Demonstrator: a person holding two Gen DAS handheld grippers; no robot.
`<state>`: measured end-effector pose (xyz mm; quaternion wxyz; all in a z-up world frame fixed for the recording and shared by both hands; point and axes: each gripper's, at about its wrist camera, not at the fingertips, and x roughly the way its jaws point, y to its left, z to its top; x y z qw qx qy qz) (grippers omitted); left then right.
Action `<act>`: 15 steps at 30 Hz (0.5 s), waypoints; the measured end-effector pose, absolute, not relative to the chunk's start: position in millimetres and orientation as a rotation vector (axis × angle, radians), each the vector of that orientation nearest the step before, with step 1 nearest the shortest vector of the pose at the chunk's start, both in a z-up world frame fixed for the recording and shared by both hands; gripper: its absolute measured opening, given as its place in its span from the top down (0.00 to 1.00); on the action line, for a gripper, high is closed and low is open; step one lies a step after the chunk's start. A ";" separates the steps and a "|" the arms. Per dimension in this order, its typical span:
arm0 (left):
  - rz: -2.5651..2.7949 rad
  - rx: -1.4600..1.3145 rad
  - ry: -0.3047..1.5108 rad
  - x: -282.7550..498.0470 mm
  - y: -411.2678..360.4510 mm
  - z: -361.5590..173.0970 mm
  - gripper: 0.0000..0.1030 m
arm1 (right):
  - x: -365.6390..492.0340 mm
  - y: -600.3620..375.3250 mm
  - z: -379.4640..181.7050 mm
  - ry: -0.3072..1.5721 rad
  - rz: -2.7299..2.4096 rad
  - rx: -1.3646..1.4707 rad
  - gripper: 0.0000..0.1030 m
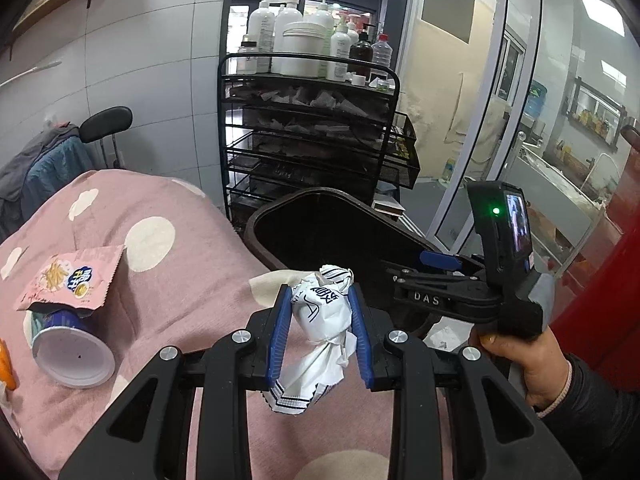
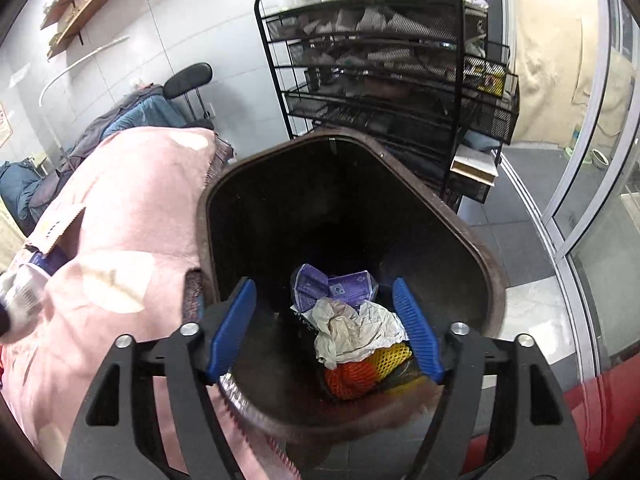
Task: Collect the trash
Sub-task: 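Lower the white wrapper into the brown bin and open the left tool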
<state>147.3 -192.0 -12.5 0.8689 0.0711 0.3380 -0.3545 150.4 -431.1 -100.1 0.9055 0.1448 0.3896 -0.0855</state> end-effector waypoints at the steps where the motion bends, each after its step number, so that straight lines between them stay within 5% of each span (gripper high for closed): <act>1: -0.751 0.149 0.715 150.1 -197.0 -13.2 0.72 | 147.0 -432.1 -98.5 0.800 -0.176 0.303 0.28; 15: -0.824 0.197 0.807 183.5 -267.5 -29.2 0.72 | 89.1 -443.4 -78.1 0.742 -0.215 0.357 0.20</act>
